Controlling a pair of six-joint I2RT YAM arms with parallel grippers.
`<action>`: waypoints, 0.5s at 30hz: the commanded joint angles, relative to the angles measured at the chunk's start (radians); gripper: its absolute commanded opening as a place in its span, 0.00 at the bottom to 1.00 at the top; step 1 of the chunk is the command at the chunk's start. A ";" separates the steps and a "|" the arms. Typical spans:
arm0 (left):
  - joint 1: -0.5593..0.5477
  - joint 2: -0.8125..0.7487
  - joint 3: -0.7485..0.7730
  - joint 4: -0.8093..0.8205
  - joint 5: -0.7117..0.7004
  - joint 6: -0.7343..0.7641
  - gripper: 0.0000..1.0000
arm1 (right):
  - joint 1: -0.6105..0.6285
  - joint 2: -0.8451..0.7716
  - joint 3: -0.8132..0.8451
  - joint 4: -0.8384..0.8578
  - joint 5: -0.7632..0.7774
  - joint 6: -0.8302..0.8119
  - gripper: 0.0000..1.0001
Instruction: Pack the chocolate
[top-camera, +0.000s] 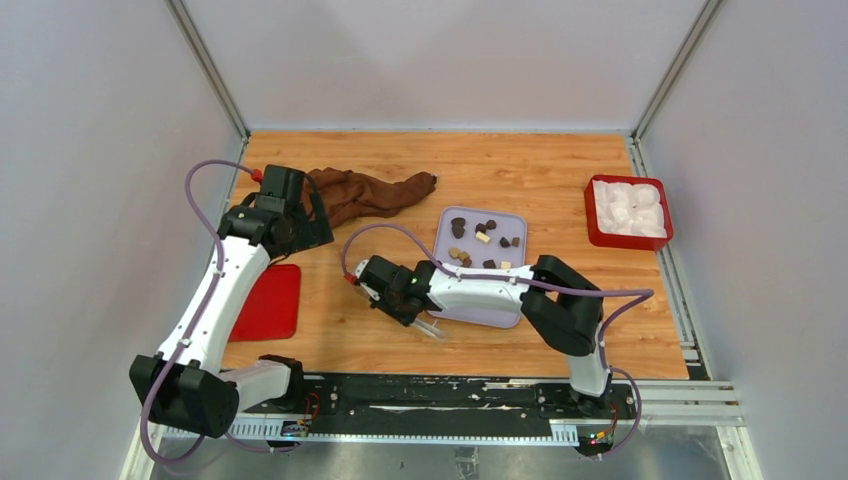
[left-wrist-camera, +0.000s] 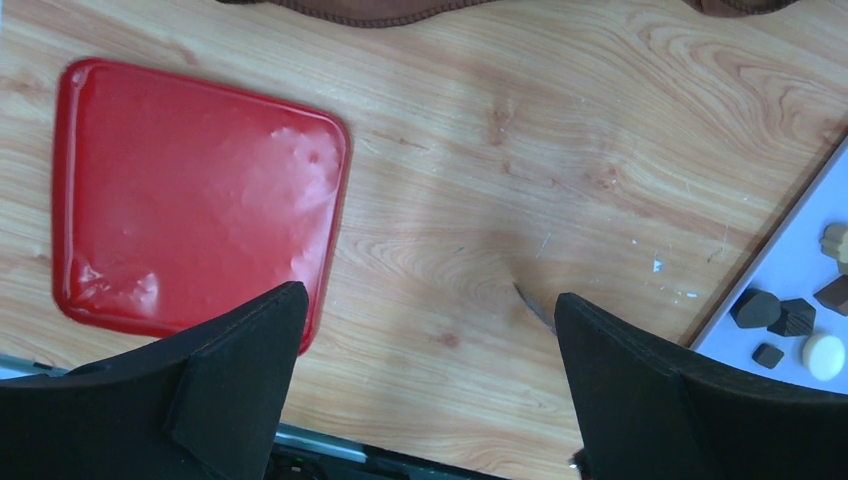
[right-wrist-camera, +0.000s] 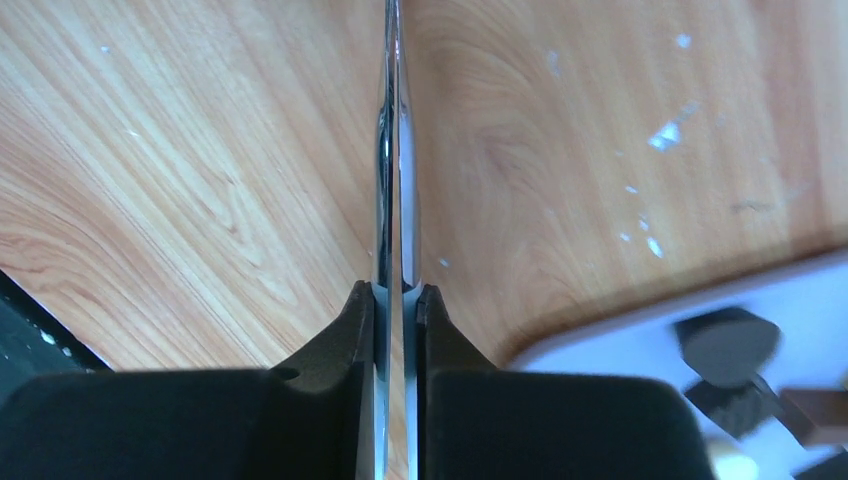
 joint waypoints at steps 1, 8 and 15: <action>0.004 0.008 0.057 -0.003 -0.050 0.027 1.00 | -0.034 -0.104 0.105 -0.201 0.102 0.032 0.00; 0.004 0.069 0.113 -0.001 -0.049 0.040 1.00 | -0.182 -0.262 0.232 -0.475 0.205 0.104 0.01; 0.004 0.103 0.127 0.004 0.005 0.016 1.00 | -0.401 -0.536 0.085 -0.541 0.246 0.144 0.00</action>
